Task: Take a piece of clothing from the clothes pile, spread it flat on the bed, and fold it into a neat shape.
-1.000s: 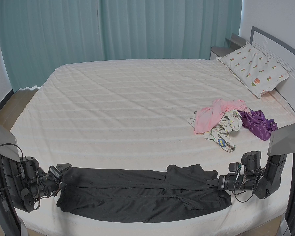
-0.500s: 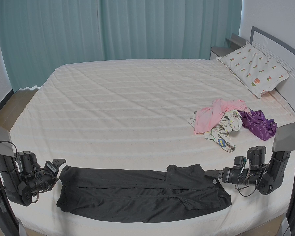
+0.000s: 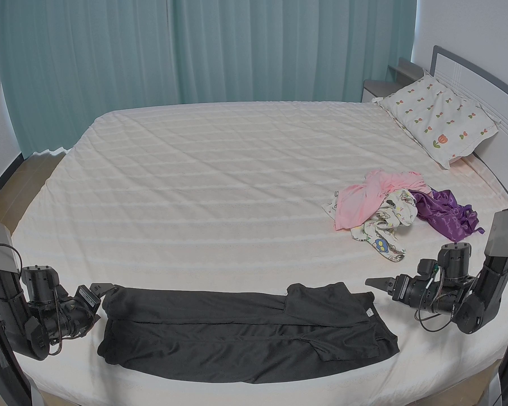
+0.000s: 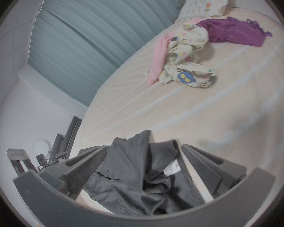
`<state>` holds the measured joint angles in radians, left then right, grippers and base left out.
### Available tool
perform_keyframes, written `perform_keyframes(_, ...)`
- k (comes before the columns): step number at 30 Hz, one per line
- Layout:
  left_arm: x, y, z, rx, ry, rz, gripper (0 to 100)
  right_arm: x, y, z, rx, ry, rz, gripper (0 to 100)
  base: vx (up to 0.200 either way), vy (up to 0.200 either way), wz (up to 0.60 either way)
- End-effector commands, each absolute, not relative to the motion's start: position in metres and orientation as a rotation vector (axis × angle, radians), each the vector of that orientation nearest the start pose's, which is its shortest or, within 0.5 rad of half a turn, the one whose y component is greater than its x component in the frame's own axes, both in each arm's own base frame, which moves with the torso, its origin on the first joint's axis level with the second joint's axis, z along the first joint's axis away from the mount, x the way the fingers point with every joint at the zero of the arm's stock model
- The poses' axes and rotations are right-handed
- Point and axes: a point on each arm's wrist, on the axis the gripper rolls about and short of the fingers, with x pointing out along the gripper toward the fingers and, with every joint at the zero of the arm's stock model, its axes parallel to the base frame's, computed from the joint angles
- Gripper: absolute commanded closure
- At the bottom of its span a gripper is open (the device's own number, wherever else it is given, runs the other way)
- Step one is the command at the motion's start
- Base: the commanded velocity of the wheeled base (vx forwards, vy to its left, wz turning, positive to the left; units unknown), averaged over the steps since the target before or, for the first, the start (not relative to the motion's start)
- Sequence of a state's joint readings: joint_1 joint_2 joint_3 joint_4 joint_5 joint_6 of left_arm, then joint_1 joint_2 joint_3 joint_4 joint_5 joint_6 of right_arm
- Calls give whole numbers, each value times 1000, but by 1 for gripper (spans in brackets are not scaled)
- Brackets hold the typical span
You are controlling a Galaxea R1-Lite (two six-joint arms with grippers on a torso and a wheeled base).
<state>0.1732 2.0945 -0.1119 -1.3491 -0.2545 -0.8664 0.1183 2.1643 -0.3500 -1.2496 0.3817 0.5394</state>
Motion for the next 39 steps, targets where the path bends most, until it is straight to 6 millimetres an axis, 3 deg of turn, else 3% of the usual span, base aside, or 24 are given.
perform_keyframes(1, 221, 32, 5, -976, 664, 199, 0, 260, 46, 6, 631, 736, 261, 0, -200, 0, 0)
perform_keyframes(6, 218, 31, 2, -975, 684, 202, 0, 248, 54, 4, 769, 767, 192, 0, -200, 0, 0)
perform_keyframes(11, 216, 30, 0, -974, 699, 206, 0, 243, 59, -5, 766, 769, 149, 0, -200, 0, 0)
perform_keyframes(17, 214, 24, -14, -920, 776, 213, 0, 241, 65, -9, 811, 787, 109, 0, 0, 0, 0)
perform_keyframes(24, 210, 18, -16, -895, 810, 201, 0, 243, 68, -16, 842, 787, 103, 0, 0, 0, 0)
perform_keyframes(36, 227, -2, -33, -773, 796, 290, 0, 241, 72, -19, 834, 793, 122, 0, 0, 0, 0)
perform_keyframes(37, 227, -2, -33, -773, 796, 290, 100, 241, 72, -19, 834, 793, 122, 0, 0, 0, 0)
perform_keyframes(39, 229, -4, -36, -760, 789, 304, 100, 240, 73, -19, 831, 795, 123, 0, 0, 0, 0)
